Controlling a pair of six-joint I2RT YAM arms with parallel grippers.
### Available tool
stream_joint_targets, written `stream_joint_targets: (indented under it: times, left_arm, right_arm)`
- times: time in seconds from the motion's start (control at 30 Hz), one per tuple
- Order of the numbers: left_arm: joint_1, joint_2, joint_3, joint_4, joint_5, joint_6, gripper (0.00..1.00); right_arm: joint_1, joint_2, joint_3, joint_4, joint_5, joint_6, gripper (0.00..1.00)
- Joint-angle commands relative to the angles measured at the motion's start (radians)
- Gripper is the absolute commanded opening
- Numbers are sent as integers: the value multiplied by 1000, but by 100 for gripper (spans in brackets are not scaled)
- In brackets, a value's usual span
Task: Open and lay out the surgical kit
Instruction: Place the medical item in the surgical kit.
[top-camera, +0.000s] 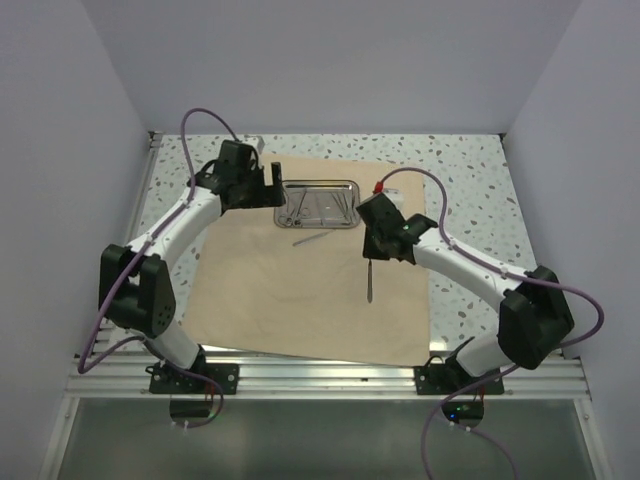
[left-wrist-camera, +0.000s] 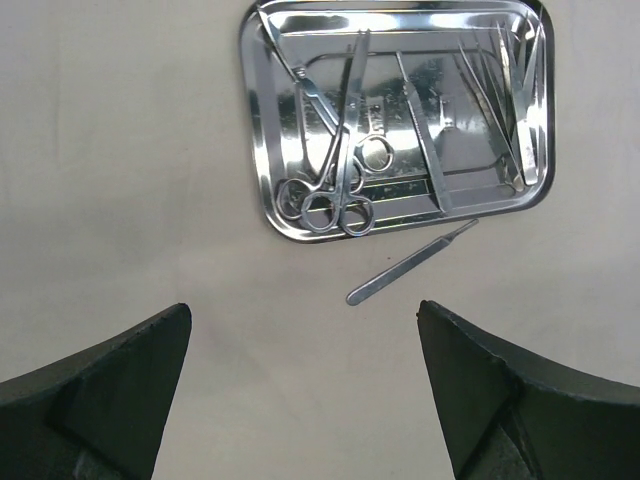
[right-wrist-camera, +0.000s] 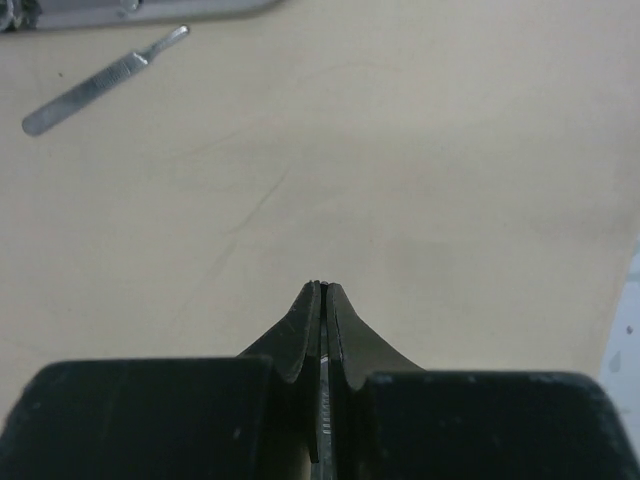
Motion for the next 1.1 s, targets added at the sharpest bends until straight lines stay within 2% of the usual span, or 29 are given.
stream_joint_targets:
  times: [0.0, 0.27, 0.57, 0.6, 0.67, 0.7, 0.83, 1.0, 1.07]
  left_arm:
    - [-57, 47, 74, 59, -38, -23, 99]
    - [-128, 149, 132, 56, -66, -15, 100]
    - [-194, 215, 192, 48, -95, -13, 99]
    - [-200, 224, 198, 44, -101, -12, 99]
    - [-215, 228, 207, 36, -109, -10, 99]
    - [-220, 230, 207, 38, -113, -9, 99]
    - [-247, 230, 189, 51, -132, 16, 99]
    - [-283, 224, 118, 107, -146, 91, 97]
    - [-284, 224, 91, 134, -143, 129, 93]
  right_arm:
    - [16, -55, -93, 32, -53, 157, 0]
    - [60, -99, -259, 109, -119, 233, 0]
    - [94, -30, -236, 142, -145, 194, 0]
    - [94, -17, -223, 117, -145, 179, 12]
    - [94, 2, -183, 86, -129, 164, 46]
    - [94, 11, -172, 70, -115, 153, 66]
    - [94, -6, -117, -6, -61, 118, 78]
    - [94, -56, -15, -97, 31, 50, 78]
    - [94, -85, 26, -141, 60, 30, 78]
